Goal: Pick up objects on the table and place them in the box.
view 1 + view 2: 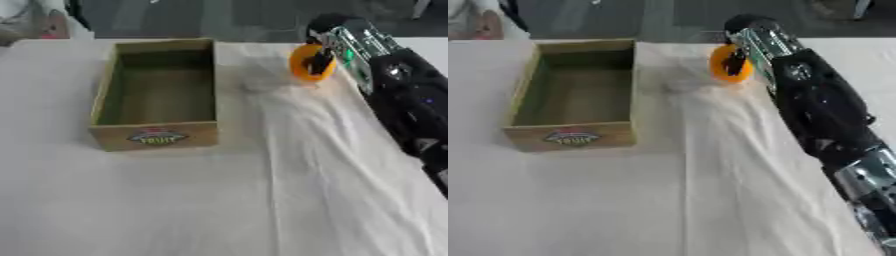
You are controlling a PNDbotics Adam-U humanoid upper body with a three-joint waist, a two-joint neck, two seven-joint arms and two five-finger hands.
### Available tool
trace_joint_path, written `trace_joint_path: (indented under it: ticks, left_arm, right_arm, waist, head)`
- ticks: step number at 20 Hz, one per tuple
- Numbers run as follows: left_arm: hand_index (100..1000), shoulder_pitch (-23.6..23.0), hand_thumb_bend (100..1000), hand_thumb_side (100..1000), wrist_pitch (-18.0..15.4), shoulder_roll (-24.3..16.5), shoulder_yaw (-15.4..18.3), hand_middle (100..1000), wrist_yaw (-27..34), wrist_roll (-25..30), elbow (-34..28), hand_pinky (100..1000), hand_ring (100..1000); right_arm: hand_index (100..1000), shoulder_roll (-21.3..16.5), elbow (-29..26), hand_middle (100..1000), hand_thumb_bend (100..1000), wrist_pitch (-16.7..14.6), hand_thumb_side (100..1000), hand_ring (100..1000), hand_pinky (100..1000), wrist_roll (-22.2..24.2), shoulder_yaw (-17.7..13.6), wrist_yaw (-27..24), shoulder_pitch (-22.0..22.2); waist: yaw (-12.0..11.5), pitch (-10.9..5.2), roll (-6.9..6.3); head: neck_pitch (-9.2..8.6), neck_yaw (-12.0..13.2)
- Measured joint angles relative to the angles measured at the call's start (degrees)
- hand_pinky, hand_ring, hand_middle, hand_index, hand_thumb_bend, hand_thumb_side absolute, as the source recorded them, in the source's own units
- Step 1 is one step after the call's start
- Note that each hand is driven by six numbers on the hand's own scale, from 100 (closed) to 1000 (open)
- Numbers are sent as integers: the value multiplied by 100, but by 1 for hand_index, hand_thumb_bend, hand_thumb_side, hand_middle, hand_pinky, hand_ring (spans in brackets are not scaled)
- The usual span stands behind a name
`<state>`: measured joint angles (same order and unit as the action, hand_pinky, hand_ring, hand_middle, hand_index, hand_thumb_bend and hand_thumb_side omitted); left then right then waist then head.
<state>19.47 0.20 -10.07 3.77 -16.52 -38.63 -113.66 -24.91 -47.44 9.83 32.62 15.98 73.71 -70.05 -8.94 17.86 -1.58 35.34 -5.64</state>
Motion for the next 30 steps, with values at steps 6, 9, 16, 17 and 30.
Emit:
trace_joint_path:
  ticks: [6,9,16,17,30]
  left_arm:
    - [851,-1,100,899,-1,0,0,650,23,-1,0,633,744]
    - [851,-3,100,898,-1,0,0,650,29,-1,0,632,744]
    - [851,-16,100,897,-1,0,0,650,30,-1,0,633,744]
    - [850,-18,100,896,-1,0,0,649,30,-1,0,633,744]
    - [850,-20,100,894,-22,0,-6,649,40,25,0,632,744]
  right_arm:
    - [570,-3,-186,569,100,104,264,802,739,-52,37,-130,-8]
    - [567,-9,-351,565,100,140,301,799,739,-85,74,-198,-41]
    - [565,-92,-977,554,100,192,287,792,736,-24,177,-463,-249]
    - [565,-104,-1075,552,100,207,283,789,734,-5,182,-509,-280]
    - [575,268,-1989,551,100,292,277,774,730,272,430,-931,-720]
  waist:
    - [14,-25,12]
    - [21,-54,19]
    - [34,-134,49]
    - [34,-145,61]
    - [-89,-232,129]
  head:
    - [0,15]
    - [2,25]
    - [35,49]
    - [37,49]
    - [85,-22]
